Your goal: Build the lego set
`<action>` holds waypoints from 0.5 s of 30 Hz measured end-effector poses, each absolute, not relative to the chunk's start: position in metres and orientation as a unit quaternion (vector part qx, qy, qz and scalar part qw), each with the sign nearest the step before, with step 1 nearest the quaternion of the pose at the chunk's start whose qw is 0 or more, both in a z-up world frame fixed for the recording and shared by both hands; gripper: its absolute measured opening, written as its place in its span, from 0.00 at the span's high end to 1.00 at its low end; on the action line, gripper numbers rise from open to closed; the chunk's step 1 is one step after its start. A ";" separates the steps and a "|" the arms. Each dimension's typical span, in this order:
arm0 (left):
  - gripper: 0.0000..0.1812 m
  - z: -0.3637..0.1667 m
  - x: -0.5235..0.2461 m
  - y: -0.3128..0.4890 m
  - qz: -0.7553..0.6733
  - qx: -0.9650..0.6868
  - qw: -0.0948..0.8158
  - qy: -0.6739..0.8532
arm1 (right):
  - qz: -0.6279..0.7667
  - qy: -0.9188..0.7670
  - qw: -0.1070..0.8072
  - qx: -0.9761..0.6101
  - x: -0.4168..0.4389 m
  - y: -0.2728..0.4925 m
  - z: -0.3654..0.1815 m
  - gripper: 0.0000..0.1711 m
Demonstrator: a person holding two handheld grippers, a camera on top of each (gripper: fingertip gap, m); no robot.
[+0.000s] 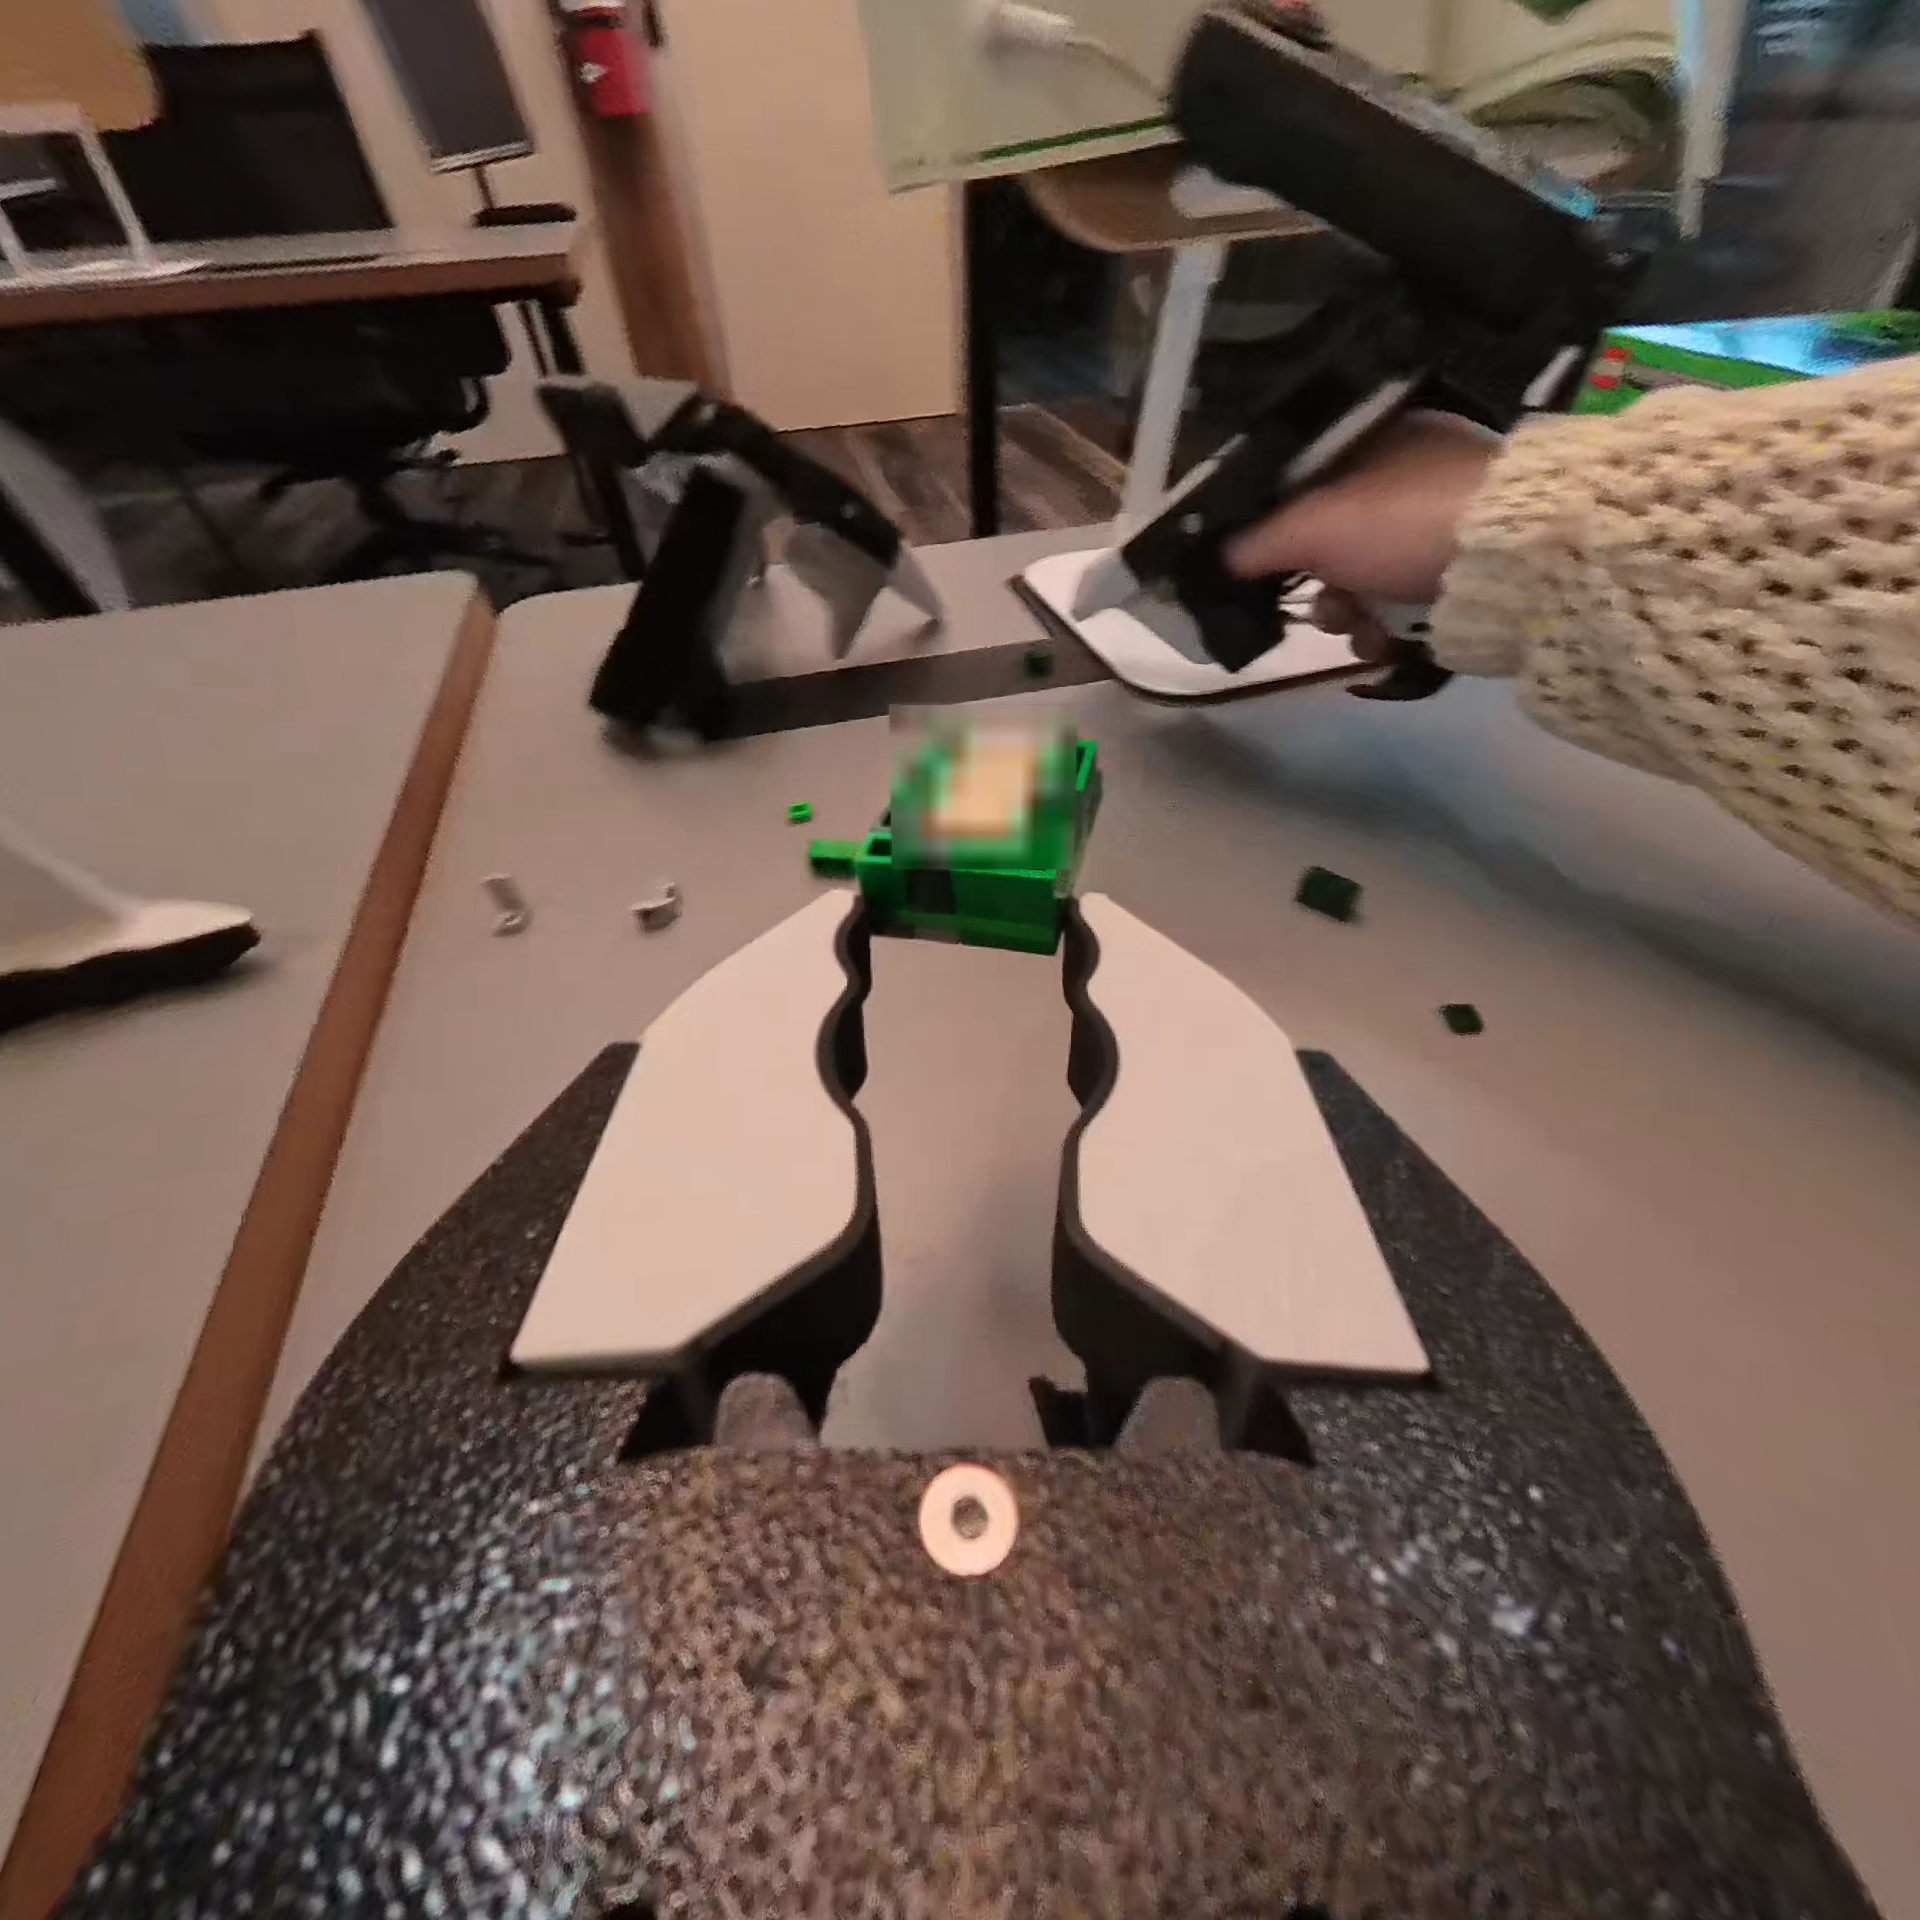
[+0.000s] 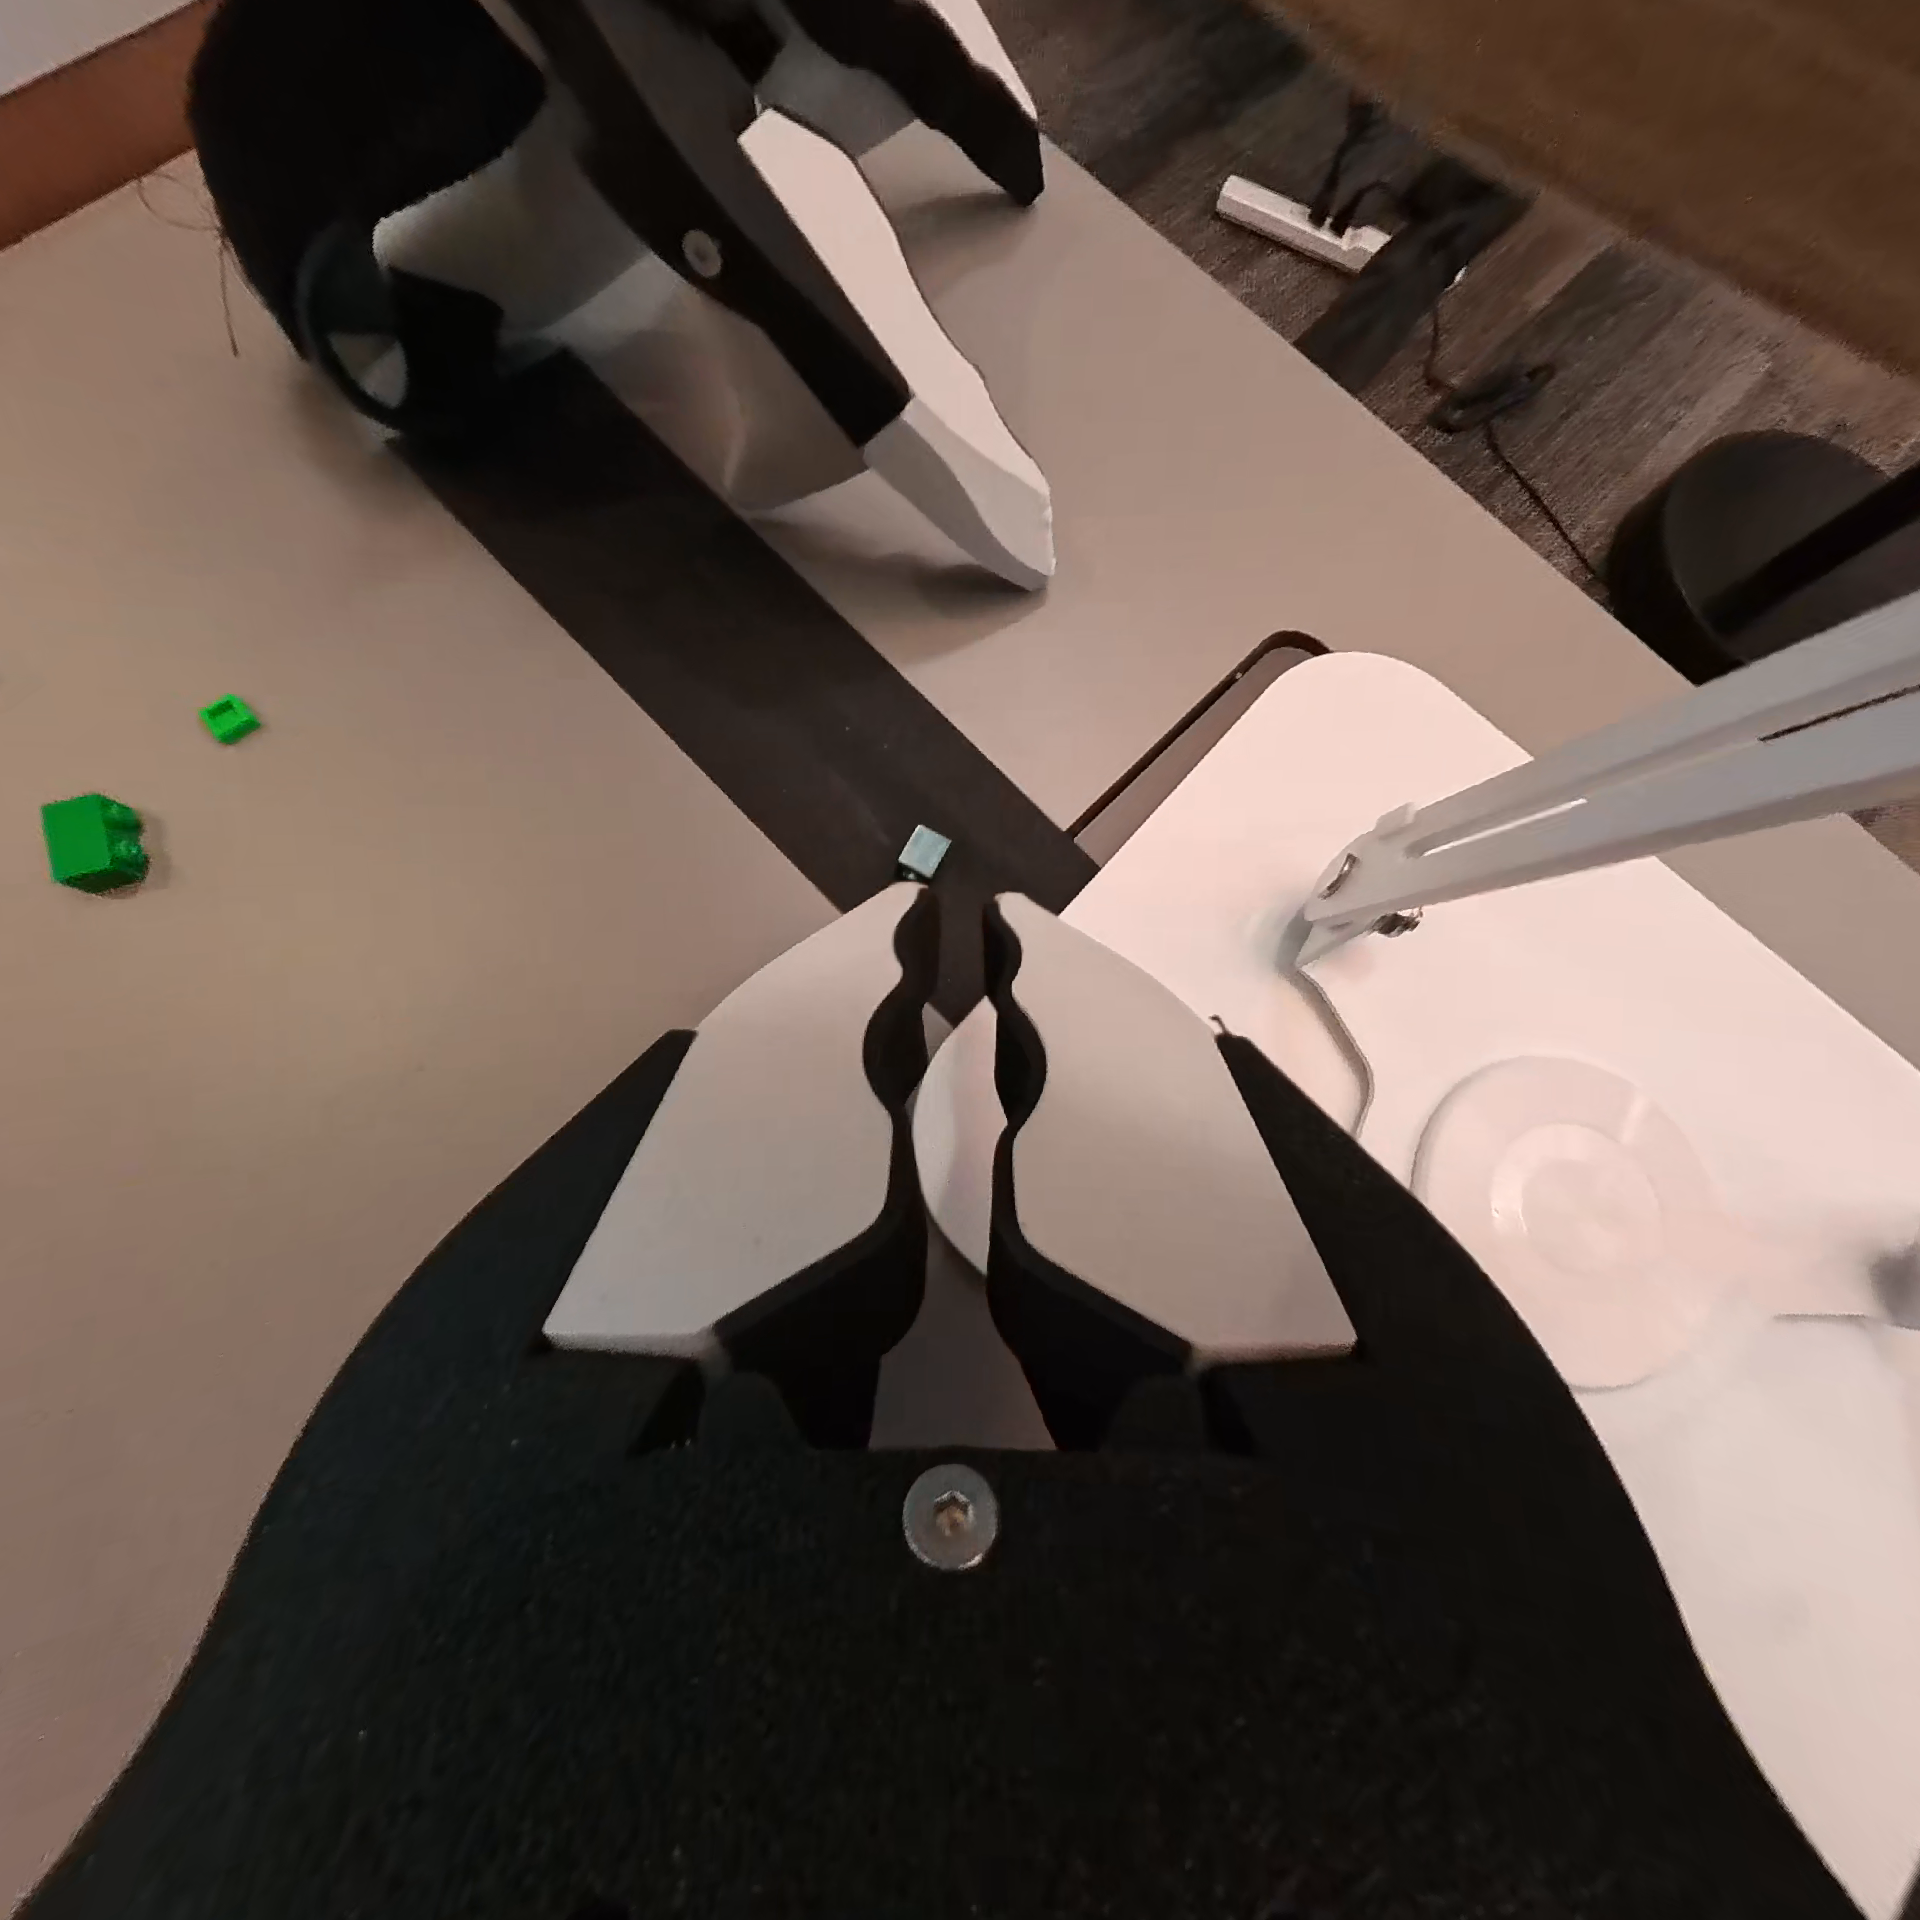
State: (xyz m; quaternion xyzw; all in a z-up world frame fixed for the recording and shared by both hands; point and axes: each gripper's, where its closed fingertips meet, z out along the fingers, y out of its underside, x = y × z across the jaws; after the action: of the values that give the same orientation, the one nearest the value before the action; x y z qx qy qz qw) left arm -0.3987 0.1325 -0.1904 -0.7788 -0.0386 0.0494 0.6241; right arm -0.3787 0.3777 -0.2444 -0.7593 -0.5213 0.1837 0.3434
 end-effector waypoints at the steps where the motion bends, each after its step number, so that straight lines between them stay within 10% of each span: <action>1: 0.81 -0.192 -0.405 0.131 0.053 -0.780 0.622 -0.051 | 0.186 -0.521 0.341 -0.760 -0.380 0.378 -0.245 0.96; 15: 0.81 -0.204 -0.405 0.136 0.059 -0.794 0.604 -0.036 | 0.218 -0.534 0.341 -0.742 -0.377 0.372 -0.238 0.95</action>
State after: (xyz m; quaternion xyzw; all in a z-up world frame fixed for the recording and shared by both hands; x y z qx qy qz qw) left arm -0.4045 0.1358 -0.2043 -0.7939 -0.0361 0.0593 0.6041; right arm -0.3767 0.3720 -0.2379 -0.7425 -0.5336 0.2178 0.3414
